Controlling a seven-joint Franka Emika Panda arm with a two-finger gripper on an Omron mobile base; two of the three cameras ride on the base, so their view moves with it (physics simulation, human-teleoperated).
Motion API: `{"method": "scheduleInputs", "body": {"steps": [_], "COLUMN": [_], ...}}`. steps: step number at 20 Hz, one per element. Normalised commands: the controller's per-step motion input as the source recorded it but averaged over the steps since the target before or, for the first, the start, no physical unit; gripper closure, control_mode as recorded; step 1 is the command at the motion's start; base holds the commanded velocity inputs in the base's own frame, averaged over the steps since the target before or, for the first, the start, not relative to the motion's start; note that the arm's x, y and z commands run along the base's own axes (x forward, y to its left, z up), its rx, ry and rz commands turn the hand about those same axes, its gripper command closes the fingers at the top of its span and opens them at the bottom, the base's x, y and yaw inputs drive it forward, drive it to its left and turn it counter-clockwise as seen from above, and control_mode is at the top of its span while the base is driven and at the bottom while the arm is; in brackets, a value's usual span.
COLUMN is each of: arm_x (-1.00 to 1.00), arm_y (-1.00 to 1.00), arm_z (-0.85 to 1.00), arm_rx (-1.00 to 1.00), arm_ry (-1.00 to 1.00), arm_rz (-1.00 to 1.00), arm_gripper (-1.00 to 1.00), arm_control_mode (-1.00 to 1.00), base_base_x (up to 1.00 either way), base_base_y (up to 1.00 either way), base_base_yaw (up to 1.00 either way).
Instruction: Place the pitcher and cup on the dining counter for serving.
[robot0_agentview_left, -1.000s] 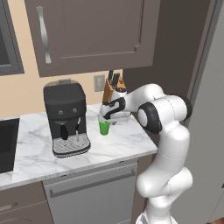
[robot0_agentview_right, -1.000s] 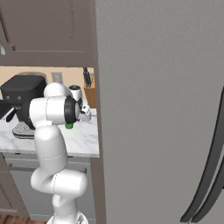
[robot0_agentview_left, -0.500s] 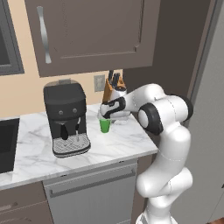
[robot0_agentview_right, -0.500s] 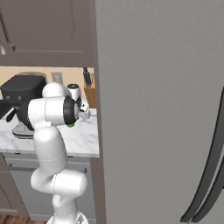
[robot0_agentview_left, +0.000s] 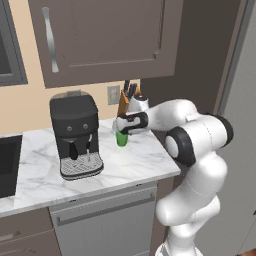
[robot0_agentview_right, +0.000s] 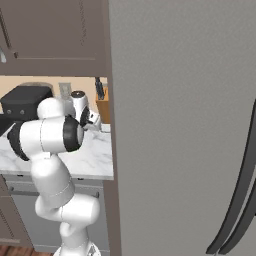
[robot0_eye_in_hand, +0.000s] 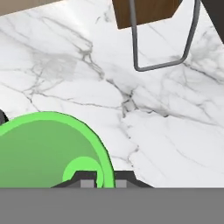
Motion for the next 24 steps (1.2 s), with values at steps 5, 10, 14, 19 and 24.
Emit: {"method": "scheduleInputs", "body": {"steps": [5, 10, 14, 19, 24], "arm_x": [-0.88, -1.00, -0.98, -0.99, 0.00], "arm_y": [-0.08, -0.19, -0.23, -0.17, 0.00], "arm_z": [0.91, 0.81, 0.77, 0.66, 0.00], "arm_rx": [0.00, 0.00, 0.01, 0.00, 0.00], "arm_ry": [-0.09, -0.01, 0.00, 0.00, 0.00], "arm_rz": [-0.06, 0.00, 0.00, 0.02, 0.00], "arm_gripper": [1.00, 1.00, 1.00, 1.00, 1.00], "arm_control_mode": [-1.00, -1.00, -1.00, -1.00, 1.00], "base_base_x": [0.00, 0.00, 0.00, 0.00, -1.00], "base_base_y": [0.00, 0.00, 0.00, 0.00, -0.22], "base_base_yaw": [0.00, 0.00, 0.00, 0.00, 0.41]}}
